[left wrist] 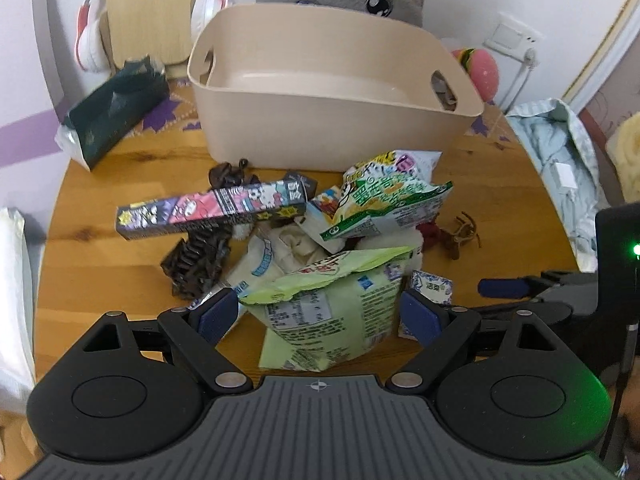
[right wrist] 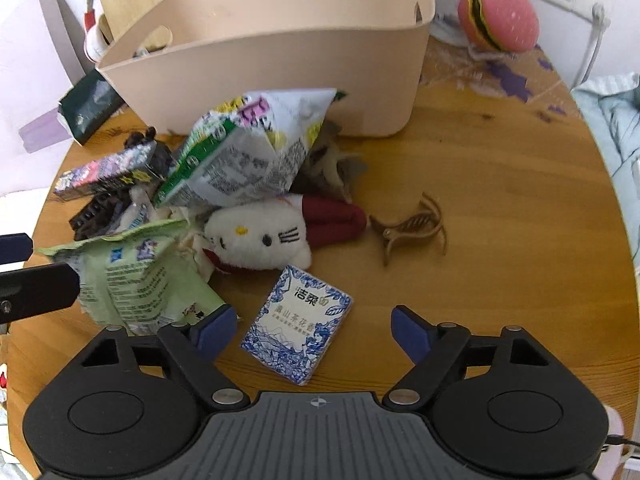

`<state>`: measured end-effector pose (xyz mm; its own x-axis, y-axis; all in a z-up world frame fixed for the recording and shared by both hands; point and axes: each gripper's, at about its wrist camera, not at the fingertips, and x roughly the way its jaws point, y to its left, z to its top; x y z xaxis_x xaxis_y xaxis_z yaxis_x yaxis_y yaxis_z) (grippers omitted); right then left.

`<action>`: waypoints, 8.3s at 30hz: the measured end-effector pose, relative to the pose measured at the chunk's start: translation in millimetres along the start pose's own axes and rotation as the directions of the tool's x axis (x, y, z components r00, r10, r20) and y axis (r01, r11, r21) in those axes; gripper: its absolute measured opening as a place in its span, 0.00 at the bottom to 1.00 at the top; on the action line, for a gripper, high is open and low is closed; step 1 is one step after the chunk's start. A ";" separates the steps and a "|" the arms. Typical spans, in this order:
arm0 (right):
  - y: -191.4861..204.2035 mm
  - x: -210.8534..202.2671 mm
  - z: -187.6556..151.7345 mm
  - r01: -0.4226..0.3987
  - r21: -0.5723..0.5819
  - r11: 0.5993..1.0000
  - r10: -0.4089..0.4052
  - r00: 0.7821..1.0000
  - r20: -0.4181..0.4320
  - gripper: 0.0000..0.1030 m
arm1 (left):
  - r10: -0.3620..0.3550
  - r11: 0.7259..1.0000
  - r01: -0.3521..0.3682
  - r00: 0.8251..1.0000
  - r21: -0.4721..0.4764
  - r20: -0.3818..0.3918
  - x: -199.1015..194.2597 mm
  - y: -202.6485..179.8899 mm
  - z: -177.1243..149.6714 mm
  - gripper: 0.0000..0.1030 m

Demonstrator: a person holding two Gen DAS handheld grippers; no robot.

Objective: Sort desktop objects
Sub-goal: 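Reach the left tool to the green chip bag while the right tool reaches the blue-white tissue pack, then grasp and lift the green chip bag with left tool while right tool lifts the tissue pack, then drop the chip bag from left tool into basket while right tool drops the tissue pack, then reach left tool to the Hello Kitty candy box while right tool reaches the white chip bag, then grasp and lift the candy box with left tool while right tool lifts the white chip bag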

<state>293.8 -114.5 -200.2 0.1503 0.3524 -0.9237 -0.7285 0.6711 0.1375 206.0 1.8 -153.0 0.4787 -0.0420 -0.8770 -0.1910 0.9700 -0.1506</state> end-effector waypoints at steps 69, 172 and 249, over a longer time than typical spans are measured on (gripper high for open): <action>12.3 -104.9 83.9 -0.053 -0.173 0.983 0.121 0.904 0.409 0.41 | -0.042 0.999 0.038 0.946 0.017 0.321 -63.1 35.9 109.4 0.56; 27.2 -33.1 73.6 -0.100 -0.021 0.995 0.102 0.972 0.214 0.99 | -0.062 0.838 0.083 0.996 0.540 -0.056 67.7 80.8 76.1 0.64; 21.8 -108.6 168.6 -0.038 -0.106 0.994 0.087 0.857 0.508 0.52 | -0.209 0.958 0.160 0.959 0.239 0.194 33.4 65.8 199.4 0.23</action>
<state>374.3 -28.2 -36.6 0.4049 0.6921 -0.5975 -0.8006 0.5841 0.1340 380.3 112.0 -101.2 0.6647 -0.1963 -0.7209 0.0989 0.9795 -0.1755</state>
